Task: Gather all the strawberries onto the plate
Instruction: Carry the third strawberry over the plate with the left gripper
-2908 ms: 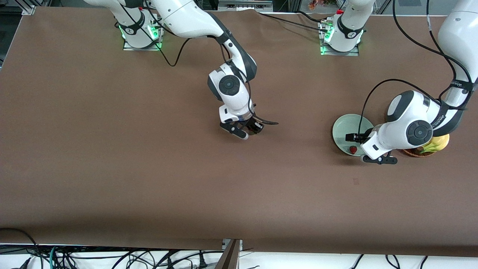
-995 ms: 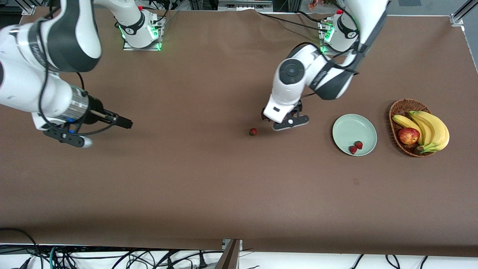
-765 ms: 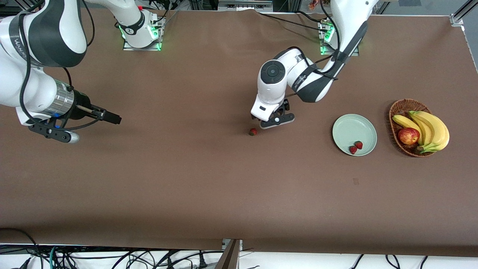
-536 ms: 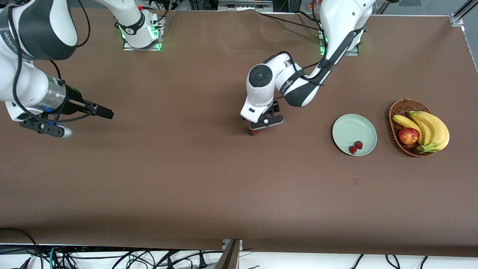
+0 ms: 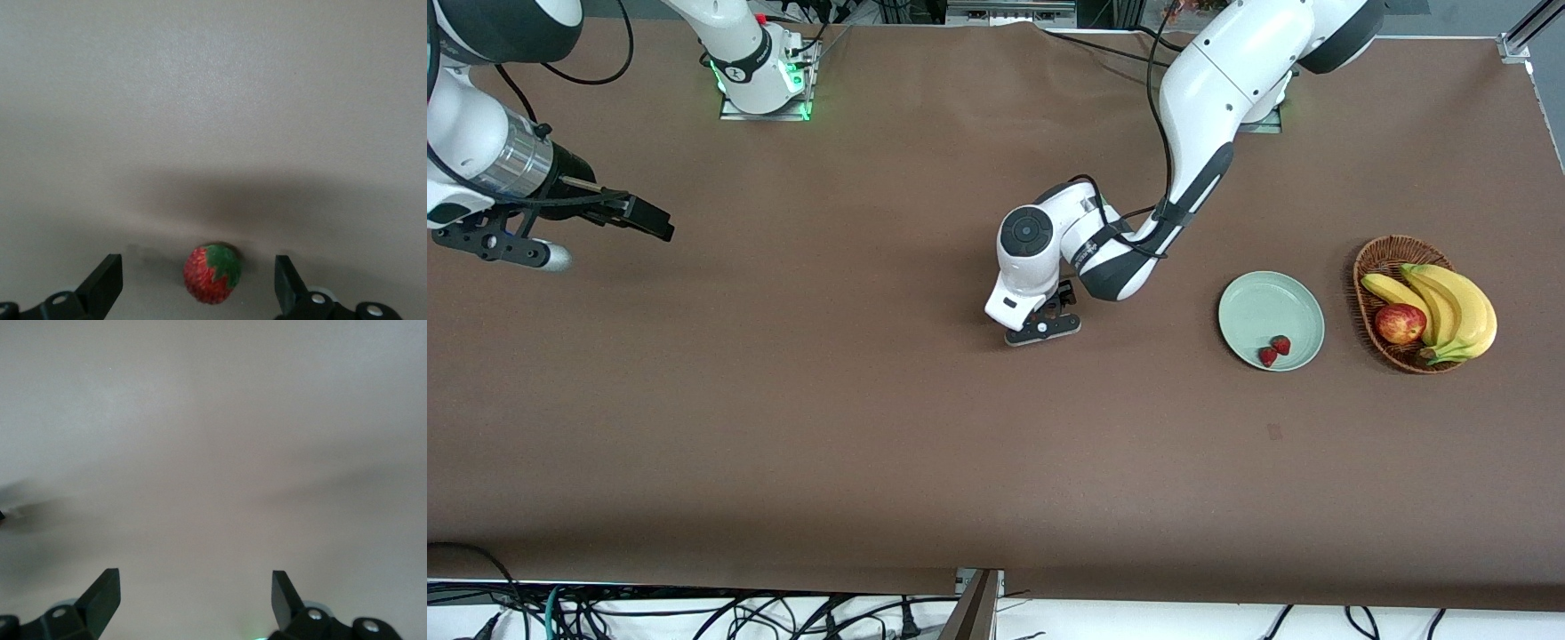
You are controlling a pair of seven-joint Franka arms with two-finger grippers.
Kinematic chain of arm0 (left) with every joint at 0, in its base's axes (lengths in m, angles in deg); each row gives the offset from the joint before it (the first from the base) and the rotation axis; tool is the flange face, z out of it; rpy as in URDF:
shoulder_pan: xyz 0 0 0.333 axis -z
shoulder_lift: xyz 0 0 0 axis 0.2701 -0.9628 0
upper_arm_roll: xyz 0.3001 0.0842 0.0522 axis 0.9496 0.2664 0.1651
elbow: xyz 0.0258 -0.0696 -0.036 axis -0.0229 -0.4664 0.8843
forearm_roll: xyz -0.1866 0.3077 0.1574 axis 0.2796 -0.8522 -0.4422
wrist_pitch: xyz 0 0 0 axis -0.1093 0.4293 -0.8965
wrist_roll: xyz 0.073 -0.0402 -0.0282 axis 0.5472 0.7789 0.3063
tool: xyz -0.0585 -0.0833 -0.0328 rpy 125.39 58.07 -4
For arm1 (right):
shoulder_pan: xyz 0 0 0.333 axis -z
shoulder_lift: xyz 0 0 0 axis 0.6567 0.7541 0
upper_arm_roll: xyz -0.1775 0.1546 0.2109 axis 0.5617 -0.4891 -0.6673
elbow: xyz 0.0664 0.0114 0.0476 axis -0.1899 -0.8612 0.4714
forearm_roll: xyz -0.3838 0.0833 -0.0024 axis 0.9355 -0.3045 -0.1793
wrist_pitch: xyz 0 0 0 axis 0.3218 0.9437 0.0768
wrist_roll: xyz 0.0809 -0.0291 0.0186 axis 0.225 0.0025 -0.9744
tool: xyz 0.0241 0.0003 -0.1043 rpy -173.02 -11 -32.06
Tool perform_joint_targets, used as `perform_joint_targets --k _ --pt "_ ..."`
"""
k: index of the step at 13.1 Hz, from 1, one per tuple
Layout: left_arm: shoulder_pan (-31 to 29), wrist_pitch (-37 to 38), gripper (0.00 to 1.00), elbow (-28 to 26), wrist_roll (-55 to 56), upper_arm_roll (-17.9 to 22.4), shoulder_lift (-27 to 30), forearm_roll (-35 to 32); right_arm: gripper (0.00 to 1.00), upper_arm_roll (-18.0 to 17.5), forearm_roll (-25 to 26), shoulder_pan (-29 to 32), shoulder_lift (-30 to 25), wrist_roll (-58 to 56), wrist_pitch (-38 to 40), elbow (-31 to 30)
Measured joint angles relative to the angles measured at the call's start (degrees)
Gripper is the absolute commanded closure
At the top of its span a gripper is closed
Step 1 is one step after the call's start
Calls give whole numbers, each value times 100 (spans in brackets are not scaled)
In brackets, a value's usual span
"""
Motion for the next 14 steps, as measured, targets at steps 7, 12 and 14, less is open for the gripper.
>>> perform_joint_targets --k 7,12,14 --pt "12 -14 68 33 11 -8 -9 2 0 -26 277 18 10 -371 -164 123" --pt "3 -9 73 90 26 -11 -3 56 0 -43 383 31 108 -407 -27 477" --pt "-263 287 73 218 -252 -61 101 299 0 -43 383 44 132 -407 -27 547"
